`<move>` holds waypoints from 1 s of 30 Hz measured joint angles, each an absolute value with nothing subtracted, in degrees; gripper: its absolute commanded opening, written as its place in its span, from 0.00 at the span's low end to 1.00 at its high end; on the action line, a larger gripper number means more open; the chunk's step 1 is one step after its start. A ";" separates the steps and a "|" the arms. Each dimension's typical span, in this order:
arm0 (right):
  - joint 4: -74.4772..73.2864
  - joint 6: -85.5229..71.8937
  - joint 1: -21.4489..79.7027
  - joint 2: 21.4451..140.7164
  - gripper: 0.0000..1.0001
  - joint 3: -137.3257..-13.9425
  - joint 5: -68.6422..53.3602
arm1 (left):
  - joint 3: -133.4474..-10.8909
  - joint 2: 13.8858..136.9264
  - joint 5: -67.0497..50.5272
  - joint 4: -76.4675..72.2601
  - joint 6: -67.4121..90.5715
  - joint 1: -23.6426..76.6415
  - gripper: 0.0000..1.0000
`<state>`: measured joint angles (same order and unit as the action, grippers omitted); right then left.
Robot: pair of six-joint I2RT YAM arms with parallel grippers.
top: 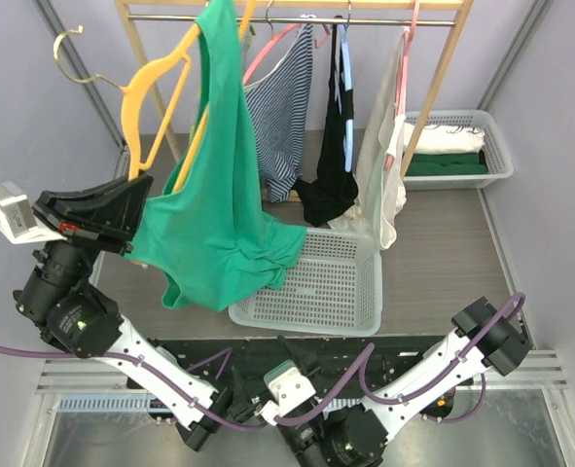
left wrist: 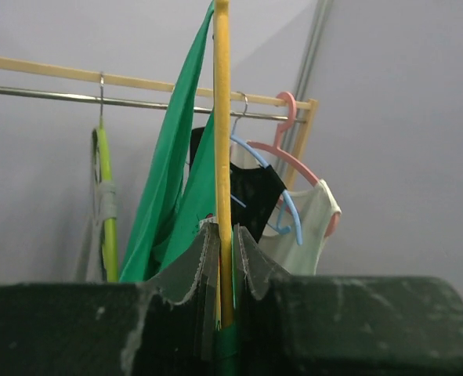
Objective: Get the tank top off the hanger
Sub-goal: Pick up the hanger from the clothesline.
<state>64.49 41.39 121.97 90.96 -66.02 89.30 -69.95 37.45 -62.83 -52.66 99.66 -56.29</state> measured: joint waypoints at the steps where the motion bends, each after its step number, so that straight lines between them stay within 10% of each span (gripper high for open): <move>1: 63.55 41.34 122.21 91.22 1.00 -66.59 89.69 | -69.04 37.10 -63.31 -54.78 100.75 -55.88 0.00; 14: 49.47 39.66 122.93 92.07 1.00 -72.20 89.97 | -56.34 33.19 -64.77 -74.26 113.12 -53.19 0.00; 30: 11.55 29.82 118.61 84.88 1.00 -73.95 82.52 | -55.40 25.80 -60.07 -57.63 107.92 -58.98 0.01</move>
<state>11.55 29.82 118.61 84.88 -73.95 82.52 -55.40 25.80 -60.07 -57.63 107.92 -58.98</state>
